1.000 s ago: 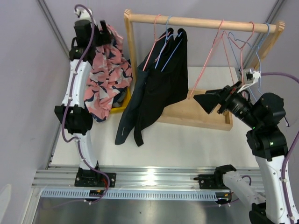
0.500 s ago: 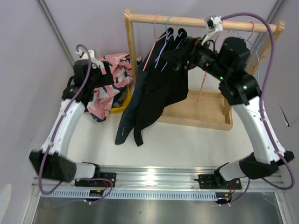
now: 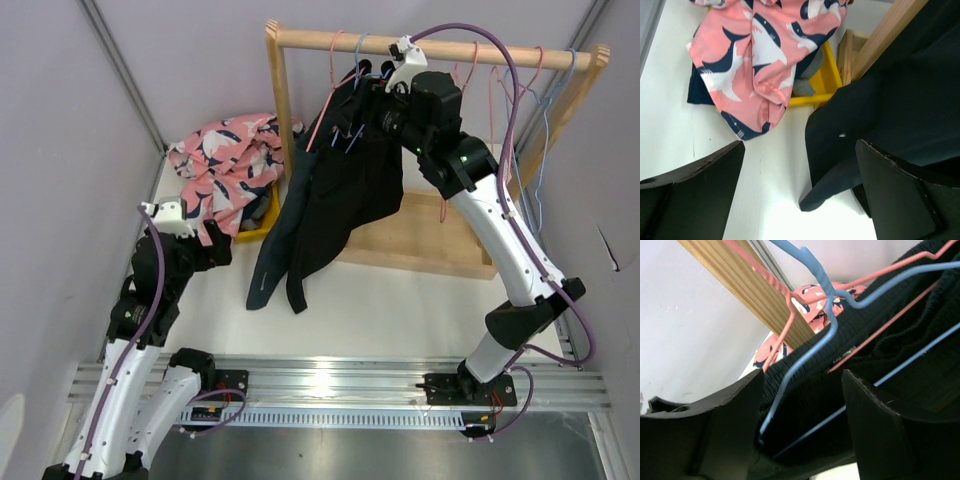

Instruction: Remove the shorts from the hanger

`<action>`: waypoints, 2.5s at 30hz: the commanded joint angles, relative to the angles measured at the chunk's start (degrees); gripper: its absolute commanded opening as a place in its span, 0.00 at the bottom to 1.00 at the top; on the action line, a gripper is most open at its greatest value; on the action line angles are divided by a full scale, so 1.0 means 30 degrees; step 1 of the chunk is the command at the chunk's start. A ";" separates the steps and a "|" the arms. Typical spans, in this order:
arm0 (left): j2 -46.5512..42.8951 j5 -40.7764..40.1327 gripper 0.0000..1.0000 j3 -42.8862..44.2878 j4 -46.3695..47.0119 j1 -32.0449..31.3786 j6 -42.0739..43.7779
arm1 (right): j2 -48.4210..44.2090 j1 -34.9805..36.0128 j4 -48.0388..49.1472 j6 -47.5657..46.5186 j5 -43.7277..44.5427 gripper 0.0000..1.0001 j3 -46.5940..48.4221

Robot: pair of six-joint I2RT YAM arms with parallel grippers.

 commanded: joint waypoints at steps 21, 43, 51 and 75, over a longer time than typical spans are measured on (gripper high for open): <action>0.0283 -0.0210 0.99 0.1935 0.0206 -0.3267 -0.0327 | -0.1956 0.0941 -0.0524 -0.0605 0.4598 0.00 0.0362; 1.1035 -0.4434 0.99 1.1580 0.4538 -2.1526 -0.0472 | -0.7643 0.0970 -0.2428 0.0772 0.6154 0.00 -0.2687; 1.2851 -0.4491 0.99 1.1666 0.6033 -2.2142 -0.0445 | -0.8376 0.0941 -0.2194 0.1124 0.5919 0.00 -0.3420; 1.4117 -0.8881 0.00 1.0203 0.8617 -2.3632 0.0055 | -0.9461 0.0941 -0.2839 0.1418 0.5978 0.00 -0.3684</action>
